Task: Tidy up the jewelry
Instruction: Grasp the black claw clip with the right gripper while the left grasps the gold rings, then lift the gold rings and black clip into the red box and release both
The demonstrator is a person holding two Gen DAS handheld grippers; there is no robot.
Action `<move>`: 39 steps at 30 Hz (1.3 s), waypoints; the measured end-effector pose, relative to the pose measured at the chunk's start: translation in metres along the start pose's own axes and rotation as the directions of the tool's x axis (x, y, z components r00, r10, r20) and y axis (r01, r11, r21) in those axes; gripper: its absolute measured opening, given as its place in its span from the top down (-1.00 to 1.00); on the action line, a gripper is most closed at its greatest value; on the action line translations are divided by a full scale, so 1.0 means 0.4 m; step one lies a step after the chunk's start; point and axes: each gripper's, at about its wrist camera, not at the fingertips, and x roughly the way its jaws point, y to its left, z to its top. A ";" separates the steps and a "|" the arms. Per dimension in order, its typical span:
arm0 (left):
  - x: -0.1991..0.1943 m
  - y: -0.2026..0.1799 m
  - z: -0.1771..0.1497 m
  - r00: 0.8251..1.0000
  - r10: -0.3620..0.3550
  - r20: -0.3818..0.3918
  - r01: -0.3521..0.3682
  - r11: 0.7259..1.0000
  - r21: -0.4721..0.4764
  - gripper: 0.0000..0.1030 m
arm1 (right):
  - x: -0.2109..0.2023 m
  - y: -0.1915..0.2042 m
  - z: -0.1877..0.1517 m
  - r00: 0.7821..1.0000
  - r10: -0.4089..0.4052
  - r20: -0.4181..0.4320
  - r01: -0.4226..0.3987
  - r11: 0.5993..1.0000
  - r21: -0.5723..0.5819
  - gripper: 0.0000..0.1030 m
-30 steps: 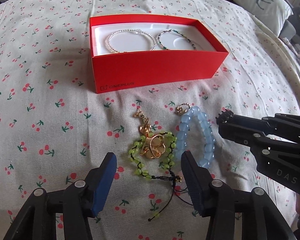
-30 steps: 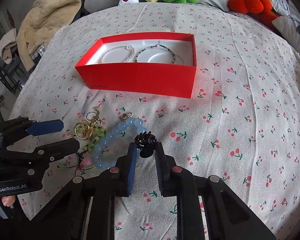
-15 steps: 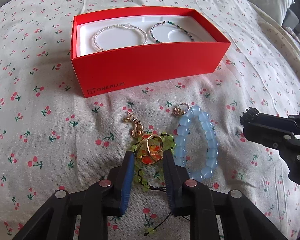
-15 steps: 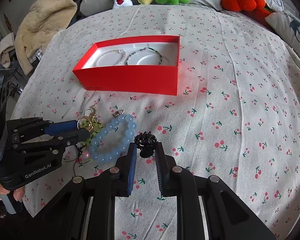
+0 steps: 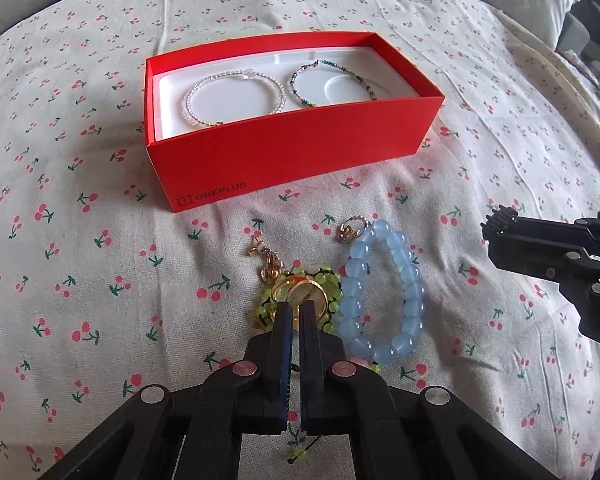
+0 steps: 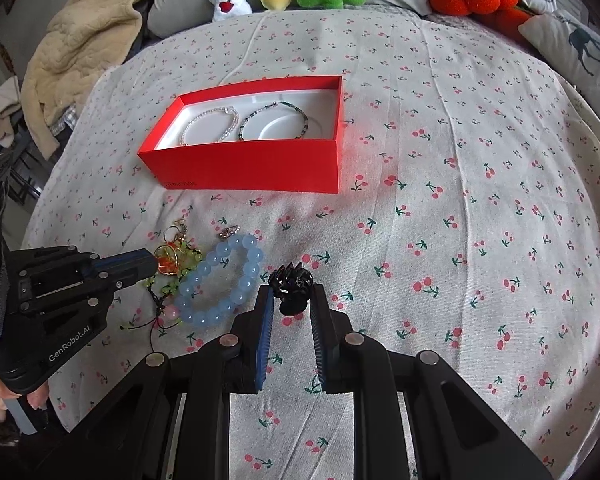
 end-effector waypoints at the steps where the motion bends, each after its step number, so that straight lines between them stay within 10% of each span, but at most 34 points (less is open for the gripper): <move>1: -0.002 0.001 0.002 1.000 -0.005 -0.001 0.005 1.000 -0.001 1.00 | -0.004 0.001 0.002 1.000 0.001 0.004 -0.001 1.000 0.001 0.62; 10: 0.001 0.002 0.003 1.000 -0.011 -0.004 0.011 1.000 -0.017 0.43 | -0.015 0.002 0.003 1.000 0.017 0.008 -0.017 1.000 0.020 0.62; 39: -0.037 -0.004 0.045 0.998 0.039 0.046 -0.037 0.998 -0.046 0.57 | -0.042 -0.008 0.048 0.999 0.038 0.036 -0.040 0.999 0.031 0.62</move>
